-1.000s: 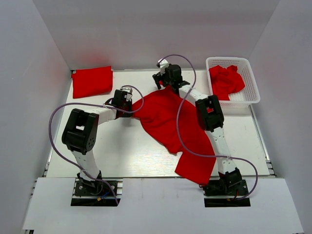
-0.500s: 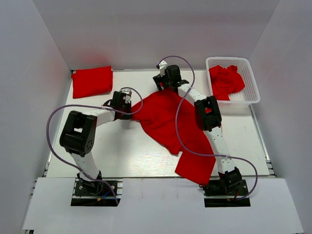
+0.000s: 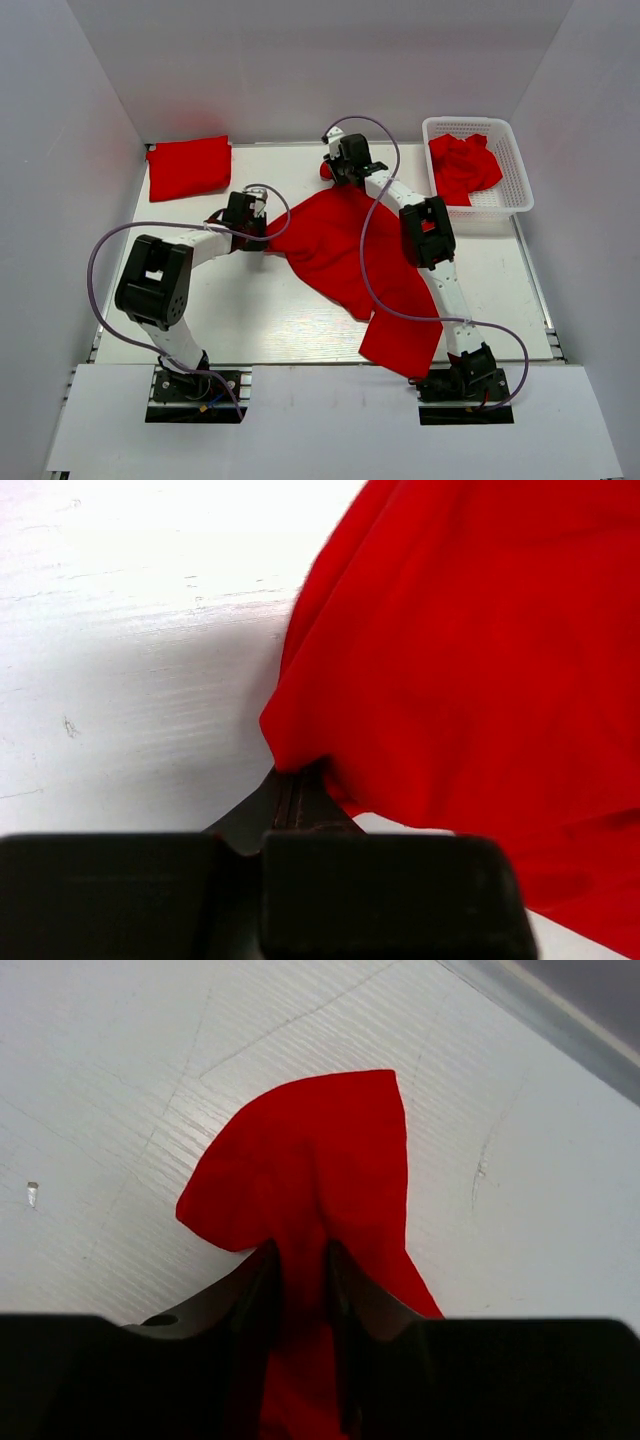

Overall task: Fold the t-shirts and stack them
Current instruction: Flatten out the tshirt

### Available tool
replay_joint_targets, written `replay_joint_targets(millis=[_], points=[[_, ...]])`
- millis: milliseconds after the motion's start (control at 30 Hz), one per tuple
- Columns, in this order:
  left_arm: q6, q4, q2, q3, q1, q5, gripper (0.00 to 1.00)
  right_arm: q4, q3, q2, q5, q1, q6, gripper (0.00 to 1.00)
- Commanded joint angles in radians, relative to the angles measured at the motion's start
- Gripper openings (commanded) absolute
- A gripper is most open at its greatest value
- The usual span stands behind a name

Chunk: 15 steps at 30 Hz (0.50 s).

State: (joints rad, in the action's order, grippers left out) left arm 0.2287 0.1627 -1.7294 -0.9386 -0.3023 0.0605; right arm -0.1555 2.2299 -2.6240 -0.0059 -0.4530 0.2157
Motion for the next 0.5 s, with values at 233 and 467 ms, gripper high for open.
replay_joint_targets(millis=[233, 467], points=[[-0.003, 0.047, 0.077, -0.034, 0.003, -0.080, 0.00, 0.316, -0.125, 0.170, 0.055, 0.007, -0.145, 0.00], [0.040, 0.168, 0.057, -0.175, 0.003, -0.330, 0.00, 0.442, -0.282, 0.367, 0.151, 0.025, -0.124, 0.00]])
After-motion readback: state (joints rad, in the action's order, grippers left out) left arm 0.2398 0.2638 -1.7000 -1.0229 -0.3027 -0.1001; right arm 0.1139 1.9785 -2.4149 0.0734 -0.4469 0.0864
